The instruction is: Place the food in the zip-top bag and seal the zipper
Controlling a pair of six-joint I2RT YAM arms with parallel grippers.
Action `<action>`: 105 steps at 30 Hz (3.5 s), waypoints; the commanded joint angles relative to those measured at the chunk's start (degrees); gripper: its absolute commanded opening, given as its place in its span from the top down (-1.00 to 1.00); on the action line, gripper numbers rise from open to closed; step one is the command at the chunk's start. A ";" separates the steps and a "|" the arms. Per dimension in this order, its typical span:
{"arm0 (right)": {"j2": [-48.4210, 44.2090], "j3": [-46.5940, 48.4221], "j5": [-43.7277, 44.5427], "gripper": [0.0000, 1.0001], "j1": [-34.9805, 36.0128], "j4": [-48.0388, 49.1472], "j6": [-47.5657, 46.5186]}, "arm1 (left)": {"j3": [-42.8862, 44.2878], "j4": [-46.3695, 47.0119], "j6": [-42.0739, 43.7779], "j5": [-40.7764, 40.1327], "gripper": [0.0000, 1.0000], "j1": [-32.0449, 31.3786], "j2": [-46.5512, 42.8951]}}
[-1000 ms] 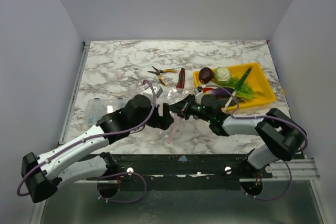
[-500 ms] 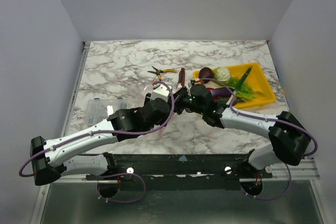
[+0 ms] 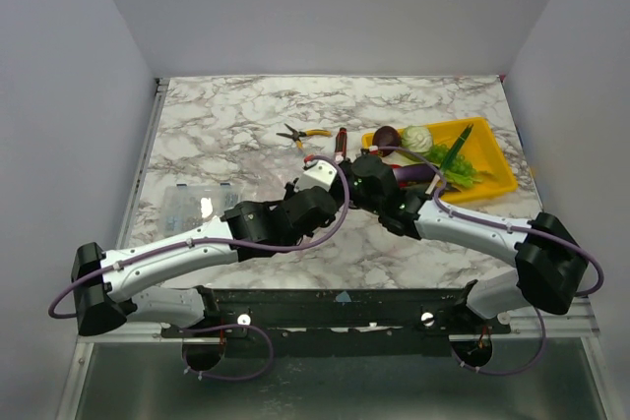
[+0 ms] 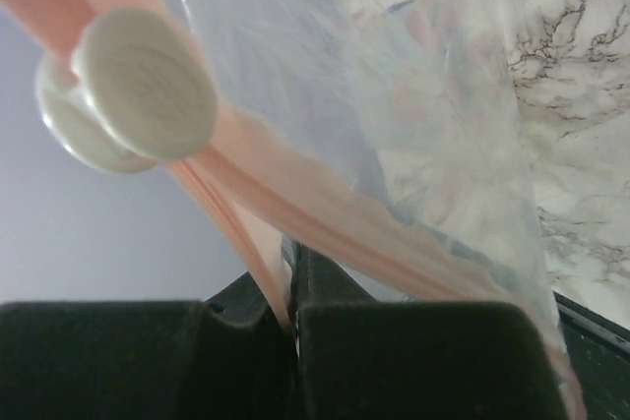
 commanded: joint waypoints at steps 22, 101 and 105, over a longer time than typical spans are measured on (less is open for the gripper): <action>-31.93 -8.93 9.11 -0.79 0.09 -20.71 -28.55 | 1.60 -2.69 -0.15 -0.97 1.00 -0.06 -4.67; -13.68 7.83 10.21 -0.11 -35.01 -38.72 -54.69 | 11.06 0.56 9.45 31.26 1.00 25.08 5.43; -10.04 4.93 5.86 -0.07 -46.74 -35.81 -54.91 | 10.10 1.03 9.25 33.01 1.00 25.10 5.27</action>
